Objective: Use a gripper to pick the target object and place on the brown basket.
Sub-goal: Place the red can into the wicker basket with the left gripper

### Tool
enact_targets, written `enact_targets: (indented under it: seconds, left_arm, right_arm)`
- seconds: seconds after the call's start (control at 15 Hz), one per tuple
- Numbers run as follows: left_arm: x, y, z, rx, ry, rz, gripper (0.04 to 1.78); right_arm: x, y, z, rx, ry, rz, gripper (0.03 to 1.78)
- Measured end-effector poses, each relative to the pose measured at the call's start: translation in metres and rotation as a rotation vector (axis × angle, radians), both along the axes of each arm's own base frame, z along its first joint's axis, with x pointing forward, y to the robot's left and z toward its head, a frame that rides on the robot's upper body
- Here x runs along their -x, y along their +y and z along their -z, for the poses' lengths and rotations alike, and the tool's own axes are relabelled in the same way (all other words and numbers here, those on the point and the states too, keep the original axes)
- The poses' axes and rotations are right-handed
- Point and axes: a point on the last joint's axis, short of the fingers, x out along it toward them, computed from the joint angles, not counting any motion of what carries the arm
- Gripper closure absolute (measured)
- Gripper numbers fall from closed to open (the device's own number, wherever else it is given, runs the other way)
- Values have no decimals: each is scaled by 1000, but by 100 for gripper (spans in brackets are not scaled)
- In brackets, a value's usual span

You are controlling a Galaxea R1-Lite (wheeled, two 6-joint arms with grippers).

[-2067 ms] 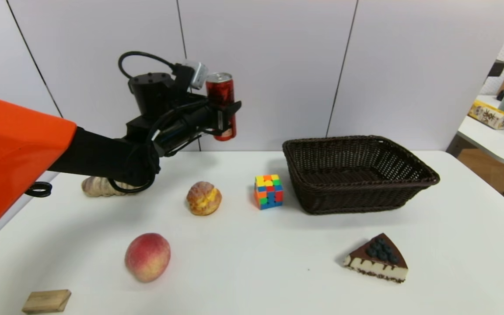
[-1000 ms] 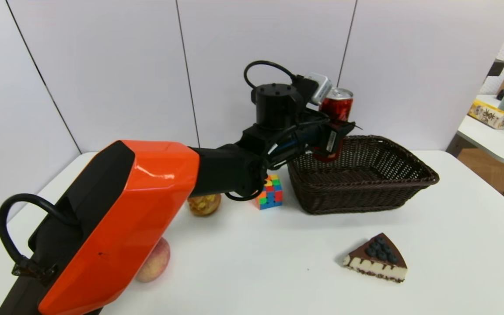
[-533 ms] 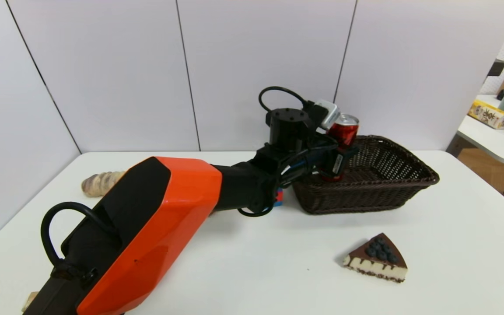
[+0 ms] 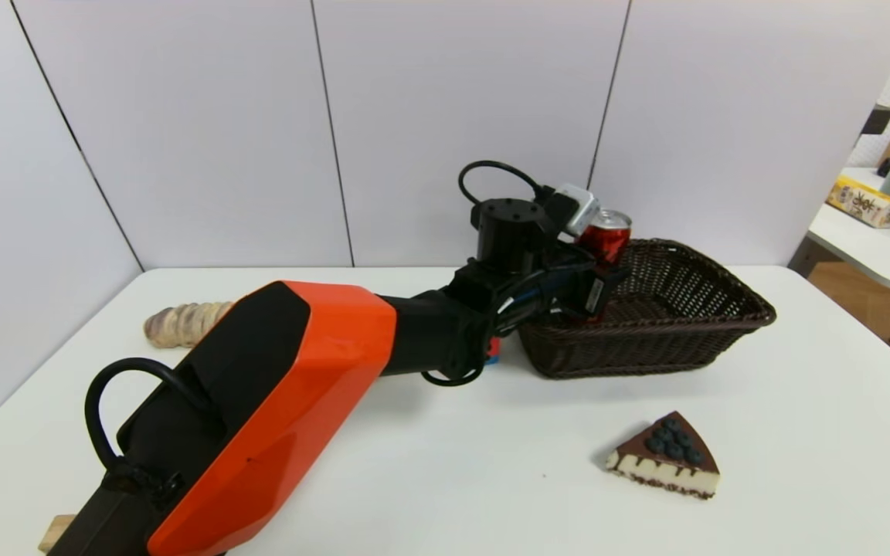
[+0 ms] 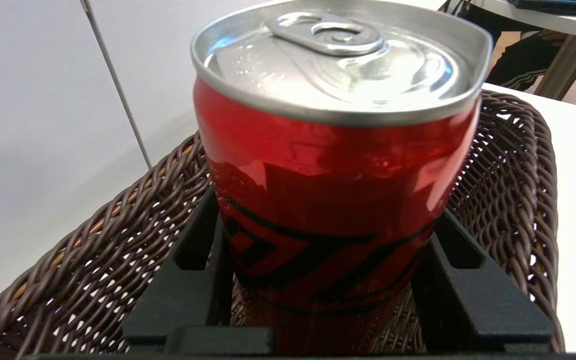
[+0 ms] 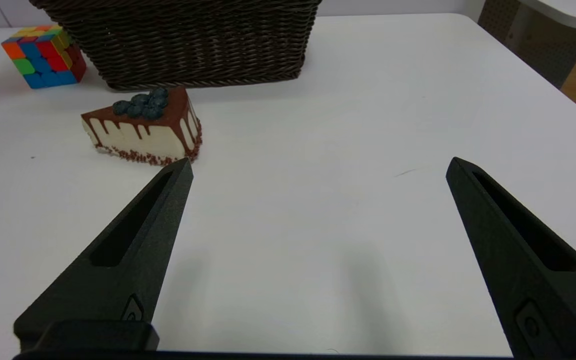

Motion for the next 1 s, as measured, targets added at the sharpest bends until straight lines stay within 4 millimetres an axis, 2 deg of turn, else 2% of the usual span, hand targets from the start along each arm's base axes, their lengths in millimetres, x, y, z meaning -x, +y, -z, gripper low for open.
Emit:
enact_targets:
  seconds: [0.13, 0.4, 0.67, 0.87, 1.0]
  left_arm:
    - [0, 0, 1, -1, 1, -1, 85]
    - [-1, 1, 0, 1, 1, -2, 56]
    - [0, 1, -1, 1, -1, -1, 38]
    - [4, 5, -14, -2, -4, -3, 30]
    - [12, 11, -34, -14, 3, -1, 26]
  right_arm:
    - [0, 0, 0, 0, 0, 0, 6]
    - [0, 0, 0, 0, 0, 0, 6]
    - [0, 0, 0, 0, 0, 0, 6]
    - [0, 0, 0, 0, 0, 0, 6]
    - [0, 0, 0, 0, 0, 0, 6]
